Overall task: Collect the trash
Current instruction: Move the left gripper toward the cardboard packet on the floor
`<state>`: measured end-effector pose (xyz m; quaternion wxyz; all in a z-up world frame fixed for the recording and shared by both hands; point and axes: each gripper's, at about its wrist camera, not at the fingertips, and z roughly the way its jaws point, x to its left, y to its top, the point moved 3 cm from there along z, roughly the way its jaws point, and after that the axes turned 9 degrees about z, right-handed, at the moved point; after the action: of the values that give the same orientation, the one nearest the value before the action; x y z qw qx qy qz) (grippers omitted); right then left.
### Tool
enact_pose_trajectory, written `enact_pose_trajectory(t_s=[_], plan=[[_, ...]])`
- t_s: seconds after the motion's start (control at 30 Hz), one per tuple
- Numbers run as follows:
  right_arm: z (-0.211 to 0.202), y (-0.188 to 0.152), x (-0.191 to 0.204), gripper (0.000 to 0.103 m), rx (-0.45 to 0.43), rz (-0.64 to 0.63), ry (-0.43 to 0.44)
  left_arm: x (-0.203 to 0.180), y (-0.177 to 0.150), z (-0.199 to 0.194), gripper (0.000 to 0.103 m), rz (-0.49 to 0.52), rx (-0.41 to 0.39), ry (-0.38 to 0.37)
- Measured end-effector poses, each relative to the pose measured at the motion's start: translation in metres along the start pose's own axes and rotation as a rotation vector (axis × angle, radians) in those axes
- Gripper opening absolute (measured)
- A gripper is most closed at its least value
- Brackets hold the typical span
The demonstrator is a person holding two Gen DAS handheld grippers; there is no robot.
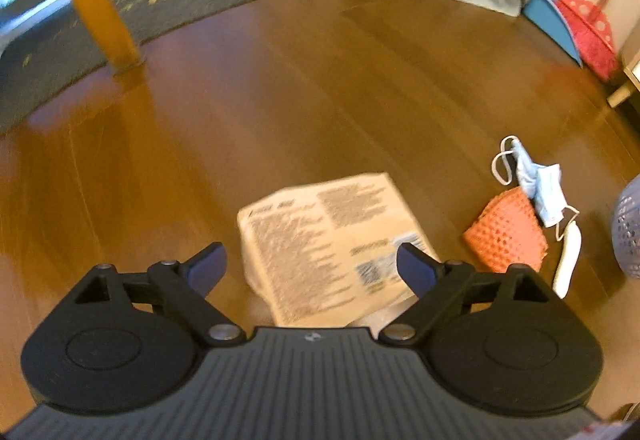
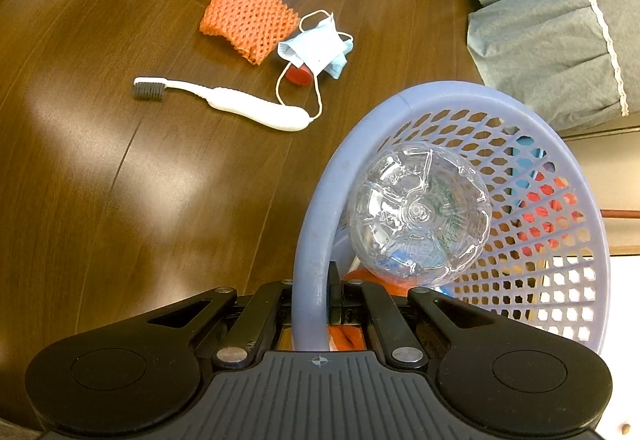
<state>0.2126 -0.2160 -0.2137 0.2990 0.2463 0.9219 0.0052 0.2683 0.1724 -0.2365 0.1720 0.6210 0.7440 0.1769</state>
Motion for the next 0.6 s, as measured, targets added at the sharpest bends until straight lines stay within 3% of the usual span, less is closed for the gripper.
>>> enact_pose_trajectory(t_s=[0.2,0.3,0.4,0.47,0.6], plan=[[0.001,0.0,0.002,0.0,-0.001,-0.005,0.001,0.018,-0.014,0.014,0.088,-0.144,0.043,-0.062],[0.001,0.001,0.003,0.0,-0.001,-0.008,0.001,0.023,-0.02,0.022,0.079,-0.185,0.069,-0.08],[0.002,0.0,0.002,0.0,0.002,-0.008,0.001,0.023,-0.024,0.026,0.059,-0.195,0.088,-0.096],[0.002,0.001,0.002,0.0,0.002,-0.007,0.001,0.021,-0.024,0.027,0.041,-0.186,0.095,-0.101],[0.001,0.001,0.002,0.0,0.002,-0.007,0.001,0.018,-0.024,0.024,0.02,-0.161,0.102,-0.097]])
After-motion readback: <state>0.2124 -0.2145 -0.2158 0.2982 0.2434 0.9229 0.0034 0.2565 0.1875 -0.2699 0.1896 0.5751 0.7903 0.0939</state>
